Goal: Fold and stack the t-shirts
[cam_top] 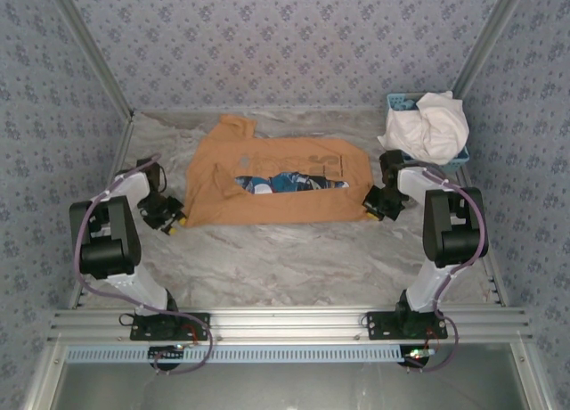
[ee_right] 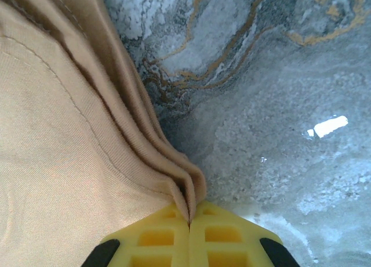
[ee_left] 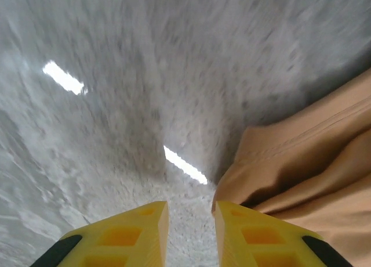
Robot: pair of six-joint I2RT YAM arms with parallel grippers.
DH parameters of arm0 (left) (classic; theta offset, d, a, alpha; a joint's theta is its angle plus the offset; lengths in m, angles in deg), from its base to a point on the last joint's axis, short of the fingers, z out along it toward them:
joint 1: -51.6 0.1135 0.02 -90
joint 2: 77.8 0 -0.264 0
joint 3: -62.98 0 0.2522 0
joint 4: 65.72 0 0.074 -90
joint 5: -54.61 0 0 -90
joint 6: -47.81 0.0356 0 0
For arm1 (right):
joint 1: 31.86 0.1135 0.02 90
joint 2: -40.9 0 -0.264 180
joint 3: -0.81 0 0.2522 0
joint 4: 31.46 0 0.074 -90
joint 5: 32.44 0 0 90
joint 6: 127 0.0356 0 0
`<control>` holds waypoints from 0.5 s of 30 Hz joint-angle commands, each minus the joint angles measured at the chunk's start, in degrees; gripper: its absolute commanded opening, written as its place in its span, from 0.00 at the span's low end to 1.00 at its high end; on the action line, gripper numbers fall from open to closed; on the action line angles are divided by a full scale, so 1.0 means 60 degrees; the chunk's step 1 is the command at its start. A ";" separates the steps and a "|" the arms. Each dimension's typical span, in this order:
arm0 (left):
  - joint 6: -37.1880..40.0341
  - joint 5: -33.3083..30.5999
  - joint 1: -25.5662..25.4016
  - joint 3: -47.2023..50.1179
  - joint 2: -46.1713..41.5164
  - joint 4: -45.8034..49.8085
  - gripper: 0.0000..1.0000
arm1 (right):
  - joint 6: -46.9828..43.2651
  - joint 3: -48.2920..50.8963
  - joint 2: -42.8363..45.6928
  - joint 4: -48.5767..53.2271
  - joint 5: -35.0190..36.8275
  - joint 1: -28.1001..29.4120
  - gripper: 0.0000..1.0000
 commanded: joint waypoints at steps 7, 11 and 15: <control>-0.1370 0.0802 0.0014 0.0305 0.0008 -0.0607 0.27 | 0.0017 -0.0153 -0.0401 -0.0270 0.0144 0.0107 0.00; -0.1607 0.0467 0.0033 0.0368 -0.0327 -0.0622 0.26 | 0.0023 -0.0130 -0.0399 -0.0254 0.0117 0.0119 0.00; -0.1753 0.0510 0.0044 0.0444 -0.0222 -0.0637 0.26 | 0.0015 -0.0125 -0.0401 -0.0261 0.0100 0.0123 0.00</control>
